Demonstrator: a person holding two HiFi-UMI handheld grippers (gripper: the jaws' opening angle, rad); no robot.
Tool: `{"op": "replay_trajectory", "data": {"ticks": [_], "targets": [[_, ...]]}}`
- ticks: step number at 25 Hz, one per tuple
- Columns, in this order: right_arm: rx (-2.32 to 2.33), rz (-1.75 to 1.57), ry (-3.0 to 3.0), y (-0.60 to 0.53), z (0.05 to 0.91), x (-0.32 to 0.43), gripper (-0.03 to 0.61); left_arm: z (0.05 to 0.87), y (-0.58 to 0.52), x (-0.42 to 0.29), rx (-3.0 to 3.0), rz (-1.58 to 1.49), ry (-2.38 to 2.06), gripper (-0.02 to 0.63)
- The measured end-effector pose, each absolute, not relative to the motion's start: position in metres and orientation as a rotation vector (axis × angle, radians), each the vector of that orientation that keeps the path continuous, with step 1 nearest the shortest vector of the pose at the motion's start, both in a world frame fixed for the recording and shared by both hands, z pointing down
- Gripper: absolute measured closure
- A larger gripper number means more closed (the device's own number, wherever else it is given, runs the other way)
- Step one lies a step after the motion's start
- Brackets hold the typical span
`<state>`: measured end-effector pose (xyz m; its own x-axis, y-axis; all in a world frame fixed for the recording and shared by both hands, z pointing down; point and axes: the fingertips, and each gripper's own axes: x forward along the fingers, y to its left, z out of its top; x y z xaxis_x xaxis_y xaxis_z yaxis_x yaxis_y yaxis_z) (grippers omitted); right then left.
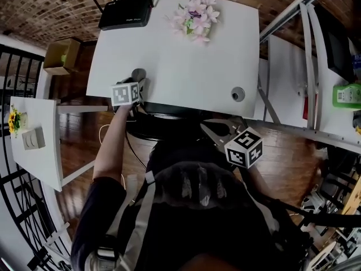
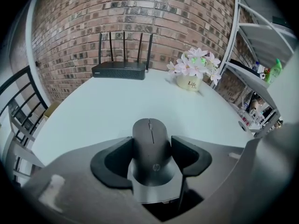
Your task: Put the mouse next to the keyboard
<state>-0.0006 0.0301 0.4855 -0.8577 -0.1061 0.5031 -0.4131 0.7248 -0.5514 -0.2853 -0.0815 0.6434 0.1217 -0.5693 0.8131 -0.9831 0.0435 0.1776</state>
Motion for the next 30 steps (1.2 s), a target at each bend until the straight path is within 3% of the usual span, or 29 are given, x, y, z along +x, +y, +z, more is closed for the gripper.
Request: {"op": "replay_trajectory", "data": {"ticks": [12,30], "targets": [[0.463,0.952,-2.439,0.039,0.481,-0.045,0.574,0.642,-0.082,-0.263,1.752,0.761,-1.408,0.342],[0.361,0.934,-2.473,0.016,0.488,0.037,0.574,0.644,-0.081,-0.233,1.612,0.721,-1.512,0.344]]}}
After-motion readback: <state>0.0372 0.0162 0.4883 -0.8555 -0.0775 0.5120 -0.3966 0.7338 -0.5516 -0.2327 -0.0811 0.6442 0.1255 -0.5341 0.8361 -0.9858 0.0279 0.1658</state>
